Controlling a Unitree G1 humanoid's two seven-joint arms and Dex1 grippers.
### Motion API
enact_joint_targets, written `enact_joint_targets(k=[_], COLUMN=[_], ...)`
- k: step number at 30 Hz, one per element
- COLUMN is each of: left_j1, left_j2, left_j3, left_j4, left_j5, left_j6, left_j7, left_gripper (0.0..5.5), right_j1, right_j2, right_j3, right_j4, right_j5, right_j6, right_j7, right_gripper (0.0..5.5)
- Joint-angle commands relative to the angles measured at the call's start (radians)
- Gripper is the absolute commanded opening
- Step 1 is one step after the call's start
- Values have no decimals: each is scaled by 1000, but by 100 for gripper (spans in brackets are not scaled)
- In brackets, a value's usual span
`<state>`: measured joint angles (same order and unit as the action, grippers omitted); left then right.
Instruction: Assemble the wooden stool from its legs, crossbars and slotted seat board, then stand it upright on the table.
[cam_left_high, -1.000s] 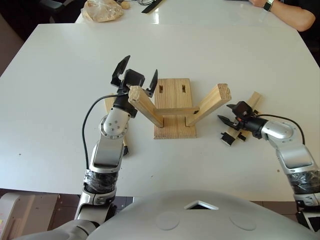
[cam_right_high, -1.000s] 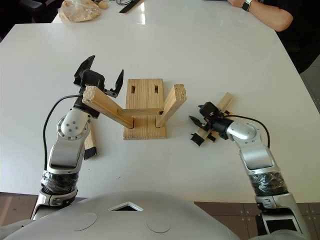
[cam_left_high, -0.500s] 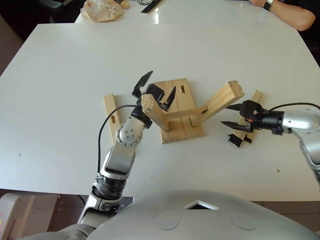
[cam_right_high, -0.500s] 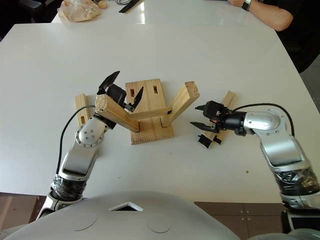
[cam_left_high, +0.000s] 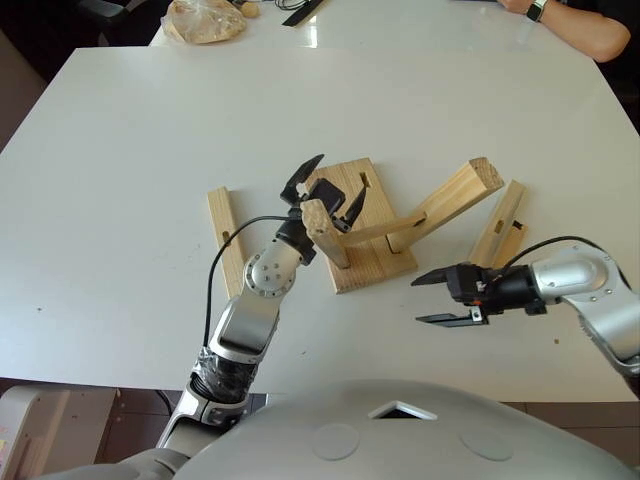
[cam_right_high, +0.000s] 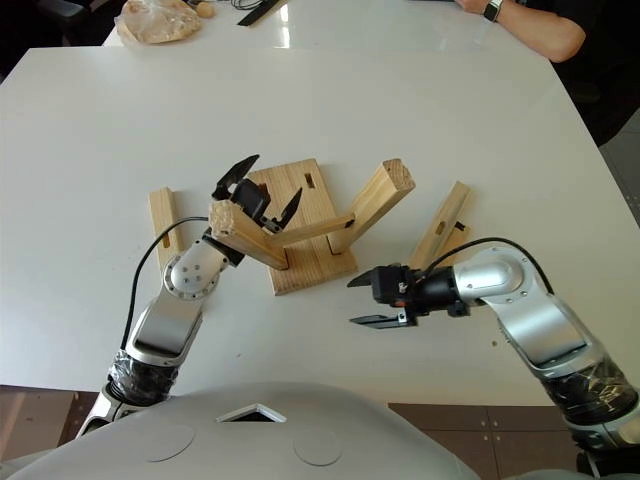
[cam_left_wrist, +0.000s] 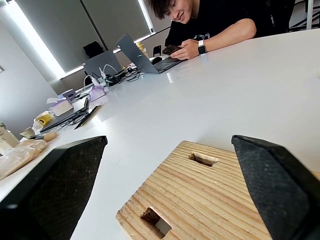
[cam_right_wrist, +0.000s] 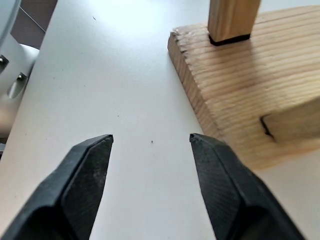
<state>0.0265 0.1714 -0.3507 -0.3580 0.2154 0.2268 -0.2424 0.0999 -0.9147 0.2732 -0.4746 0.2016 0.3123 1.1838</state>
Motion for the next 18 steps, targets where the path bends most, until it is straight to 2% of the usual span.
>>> enact_joint_targets(k=[1,18], left_j1=[-45,-2], left_j2=[12,84], left_j3=[4,5], left_j4=[15,168], left_j5=[-6,-20], left_j6=[16,-100], left_j7=[-33,-104], left_gripper=[463,463], right_j1=[-34,-224], right_j2=[19,240], right_j3=[49,92], right_j4=[32,289], right_j5=[-51,-186], right_j6=[2,59], right_j7=[-19,-246], right_gripper=[283,283])
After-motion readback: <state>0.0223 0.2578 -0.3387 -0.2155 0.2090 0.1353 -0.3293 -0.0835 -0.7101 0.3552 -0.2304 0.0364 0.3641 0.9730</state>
